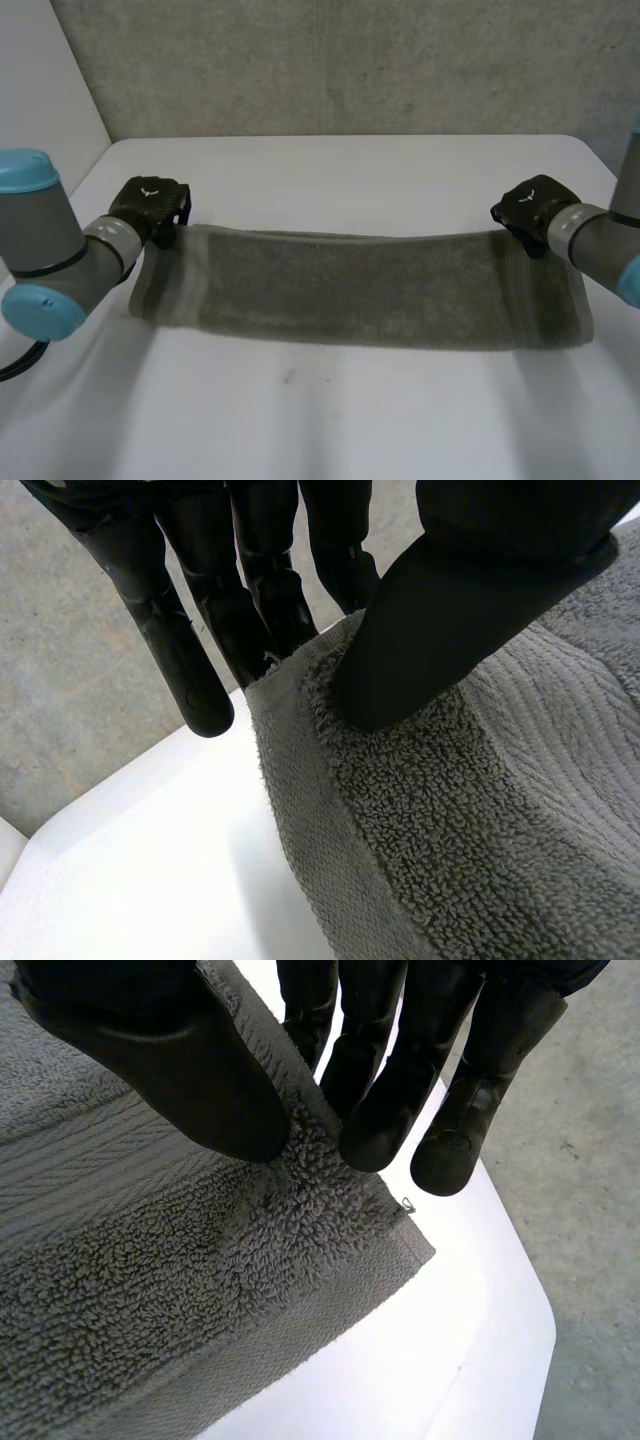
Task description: Fold the towel.
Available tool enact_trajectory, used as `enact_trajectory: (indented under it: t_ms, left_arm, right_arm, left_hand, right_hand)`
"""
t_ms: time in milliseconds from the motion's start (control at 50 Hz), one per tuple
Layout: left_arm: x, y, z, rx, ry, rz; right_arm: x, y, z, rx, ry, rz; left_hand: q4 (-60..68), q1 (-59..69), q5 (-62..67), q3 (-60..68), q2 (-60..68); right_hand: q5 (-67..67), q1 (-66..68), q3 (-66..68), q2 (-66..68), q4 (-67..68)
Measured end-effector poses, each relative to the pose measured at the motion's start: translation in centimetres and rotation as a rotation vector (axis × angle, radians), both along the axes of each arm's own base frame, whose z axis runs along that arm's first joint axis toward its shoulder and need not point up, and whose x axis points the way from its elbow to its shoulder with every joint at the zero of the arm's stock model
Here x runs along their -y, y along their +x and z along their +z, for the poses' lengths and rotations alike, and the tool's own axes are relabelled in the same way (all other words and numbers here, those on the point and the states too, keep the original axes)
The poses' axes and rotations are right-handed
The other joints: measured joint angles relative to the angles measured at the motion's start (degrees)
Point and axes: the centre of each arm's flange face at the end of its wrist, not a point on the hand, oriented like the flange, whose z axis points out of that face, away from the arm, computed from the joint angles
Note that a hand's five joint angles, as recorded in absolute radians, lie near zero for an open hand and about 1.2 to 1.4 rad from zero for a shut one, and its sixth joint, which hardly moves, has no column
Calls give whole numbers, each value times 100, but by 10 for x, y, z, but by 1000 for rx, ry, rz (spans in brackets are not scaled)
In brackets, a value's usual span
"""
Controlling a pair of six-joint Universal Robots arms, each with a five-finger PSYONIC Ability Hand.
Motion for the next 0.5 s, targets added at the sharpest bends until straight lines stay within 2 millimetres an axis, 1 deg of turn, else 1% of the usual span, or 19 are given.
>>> enact_trajectory:
  t_ms: [160, 220, 460, 500]
  left_arm:
    - [25, -8, -11, 3, -25, 15]
    - [32, -13, -14, 3, -34, 13]
    - [48, -25, -19, 1, -66, 16]
    - [50, -26, -20, 2, -64, 19]
  right_arm:
    - [26, 10, -10, -10, -43, -31]
    - [33, 13, -13, -13, -56, -36]
    - [55, 18, -22, -19, -101, -58]
    - [57, 19, -23, -20, -107, -60]
  left_hand:
    - [0, 0, 0, 0, 0]
    - [1, 0, 1, 0, 0]
    - [-4, -2, 7, -5, -5]
    - [-239, -153, -157, -222, -233]
  right_hand:
    - [0, 0, 0, 0, 0]
    - [0, 0, 0, 0, 0]
    - [0, 0, 0, 0, 0]
    - [0, 0, 0, 0, 0]
